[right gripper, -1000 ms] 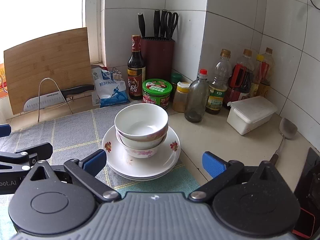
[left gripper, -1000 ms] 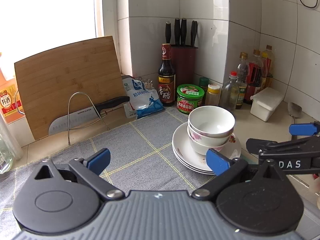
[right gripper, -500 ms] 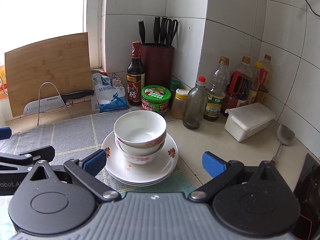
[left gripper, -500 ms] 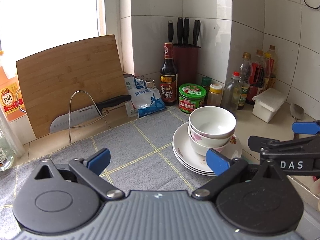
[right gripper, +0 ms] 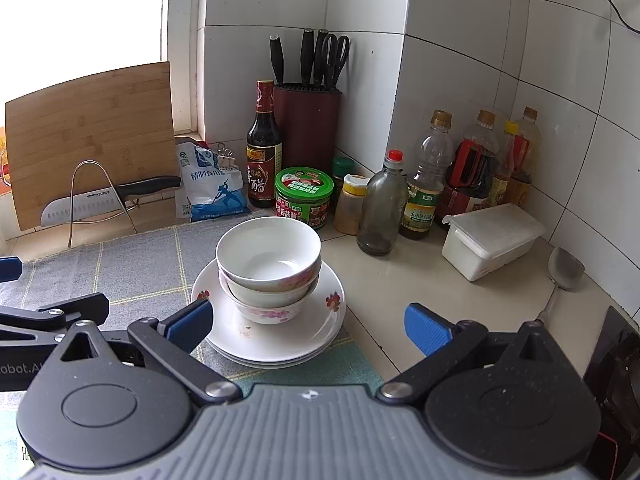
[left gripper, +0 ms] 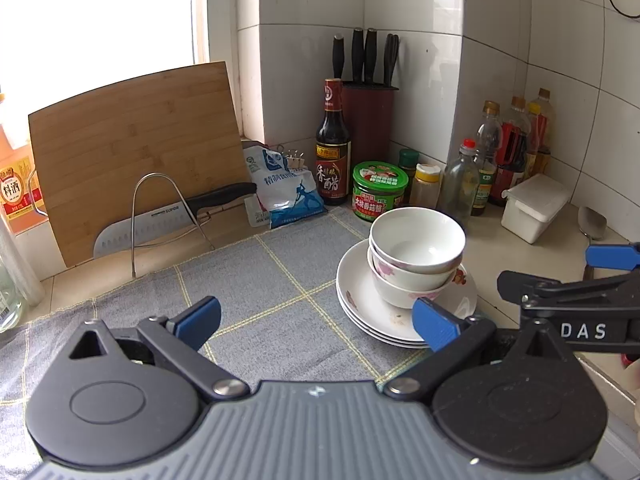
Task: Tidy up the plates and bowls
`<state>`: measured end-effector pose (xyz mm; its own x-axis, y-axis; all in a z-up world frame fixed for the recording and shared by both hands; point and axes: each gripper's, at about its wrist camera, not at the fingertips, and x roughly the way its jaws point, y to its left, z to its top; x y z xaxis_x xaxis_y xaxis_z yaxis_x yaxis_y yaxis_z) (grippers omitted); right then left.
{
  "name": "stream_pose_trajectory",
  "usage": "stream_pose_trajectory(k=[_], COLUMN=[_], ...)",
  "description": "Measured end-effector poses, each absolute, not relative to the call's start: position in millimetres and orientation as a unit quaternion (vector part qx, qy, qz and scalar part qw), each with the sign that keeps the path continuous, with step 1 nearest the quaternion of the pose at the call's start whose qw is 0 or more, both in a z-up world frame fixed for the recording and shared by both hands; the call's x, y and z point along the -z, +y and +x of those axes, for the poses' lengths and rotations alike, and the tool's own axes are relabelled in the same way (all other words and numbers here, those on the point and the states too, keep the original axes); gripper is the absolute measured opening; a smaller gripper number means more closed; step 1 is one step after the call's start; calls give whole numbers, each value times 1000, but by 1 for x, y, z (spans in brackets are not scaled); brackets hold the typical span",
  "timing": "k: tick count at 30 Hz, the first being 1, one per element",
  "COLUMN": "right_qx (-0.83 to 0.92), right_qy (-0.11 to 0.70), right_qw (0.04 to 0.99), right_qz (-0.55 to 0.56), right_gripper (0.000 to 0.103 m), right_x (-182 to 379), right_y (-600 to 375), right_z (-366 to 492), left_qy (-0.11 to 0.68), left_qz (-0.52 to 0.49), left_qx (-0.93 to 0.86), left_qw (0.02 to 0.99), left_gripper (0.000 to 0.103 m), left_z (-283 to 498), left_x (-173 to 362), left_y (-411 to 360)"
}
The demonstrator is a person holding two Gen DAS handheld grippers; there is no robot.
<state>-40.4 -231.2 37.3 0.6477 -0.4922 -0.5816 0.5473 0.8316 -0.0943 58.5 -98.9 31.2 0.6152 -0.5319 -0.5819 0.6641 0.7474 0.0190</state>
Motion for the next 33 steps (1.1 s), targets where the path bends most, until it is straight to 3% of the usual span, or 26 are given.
stream_pose_trajectory(k=[33], right_qx=[285], right_qy=[310], right_qw=[907], right_qz=[32], right_gripper=[103], right_x=[-40], right_y=[-228], right_z=[-42], left_qy=[292], left_qz=[110], left_qx=[331], left_qw=[891], left_gripper=[102], left_z=[56], left_x=[-30], left_y=[-94])
